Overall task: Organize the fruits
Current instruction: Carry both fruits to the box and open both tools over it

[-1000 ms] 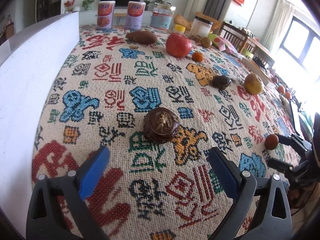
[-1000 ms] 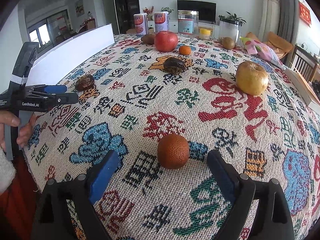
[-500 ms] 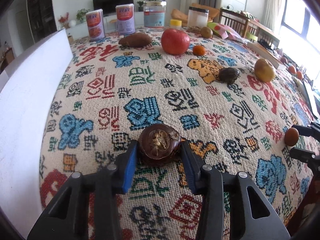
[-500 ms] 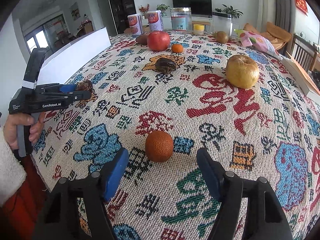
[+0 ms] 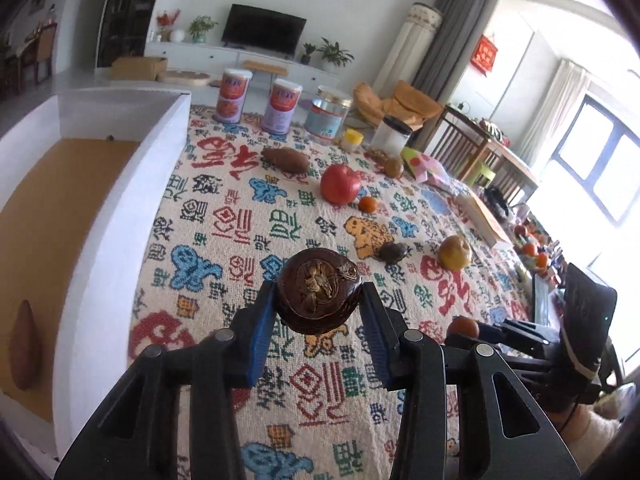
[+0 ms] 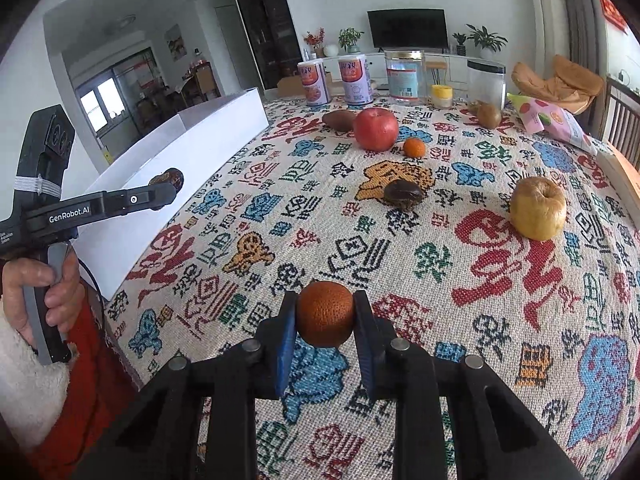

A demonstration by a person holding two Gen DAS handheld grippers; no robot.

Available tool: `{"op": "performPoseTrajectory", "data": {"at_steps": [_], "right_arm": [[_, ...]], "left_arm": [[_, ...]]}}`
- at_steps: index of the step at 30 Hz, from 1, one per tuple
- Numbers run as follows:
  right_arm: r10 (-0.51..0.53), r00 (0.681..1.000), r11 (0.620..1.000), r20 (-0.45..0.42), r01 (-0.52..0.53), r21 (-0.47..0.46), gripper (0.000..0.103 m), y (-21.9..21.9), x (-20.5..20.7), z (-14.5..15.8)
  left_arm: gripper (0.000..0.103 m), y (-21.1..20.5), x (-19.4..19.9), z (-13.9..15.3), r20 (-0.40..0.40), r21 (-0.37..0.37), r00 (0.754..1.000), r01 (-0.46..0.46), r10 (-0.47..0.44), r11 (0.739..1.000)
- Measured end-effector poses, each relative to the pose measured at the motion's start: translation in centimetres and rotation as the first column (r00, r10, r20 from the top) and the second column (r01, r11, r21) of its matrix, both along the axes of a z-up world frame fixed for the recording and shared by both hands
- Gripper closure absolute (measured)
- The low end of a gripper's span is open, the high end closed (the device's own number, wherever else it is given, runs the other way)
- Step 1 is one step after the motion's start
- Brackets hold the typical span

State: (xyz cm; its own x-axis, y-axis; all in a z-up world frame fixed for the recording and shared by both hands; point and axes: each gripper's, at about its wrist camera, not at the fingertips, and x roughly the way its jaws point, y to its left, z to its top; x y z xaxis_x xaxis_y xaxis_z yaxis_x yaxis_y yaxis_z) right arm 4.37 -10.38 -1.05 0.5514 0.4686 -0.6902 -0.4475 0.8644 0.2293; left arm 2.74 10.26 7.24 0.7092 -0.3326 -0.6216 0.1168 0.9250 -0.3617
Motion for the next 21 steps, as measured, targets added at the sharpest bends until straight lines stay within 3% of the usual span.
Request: {"op": "performPoseTrajectory", "data": {"at_steps": [5, 10, 15, 18, 21], "right_arm": [[0.212, 0.977, 0.975, 0.033, -0.213, 0.059, 0.076, 9.8, 1.0, 5.9], [0.405, 0.914, 0.907, 0.03, -0.406, 0.115, 0.076, 21.2, 1.1, 8.9], [0.508, 0.861, 0.859, -0.028, -0.505, 0.08, 0.076, 30.3, 0.3, 7.4], [0.52, 0.85, 0.854, -0.08, -0.52, 0.023, 0.076, 33.7, 0.3, 5.6], [0.49, 0.863, 0.868, -0.124, -0.496, -0.019, 0.071, 35.1, 1.0, 4.4]], "left_arm": [[0.06, 7.5, -3.1, 5.2, 0.054, 0.02, 0.983, -0.174, 0.173, 0.984], [0.06, 15.8, -4.4, 3.1, -0.043, 0.088, 0.916, -0.394, 0.399, 0.915], [0.06, 20.1, -4.7, -1.4, -0.144, 0.17, 0.846, -0.49, 0.514, 0.855], [0.06, 21.0, -4.5, -3.2, -0.175, 0.21, 0.82, -0.51, 0.545, 0.834], [0.059, 21.4, -4.4, -3.5, -0.181, 0.221, 0.803, -0.53, 0.569, 0.819]]}}
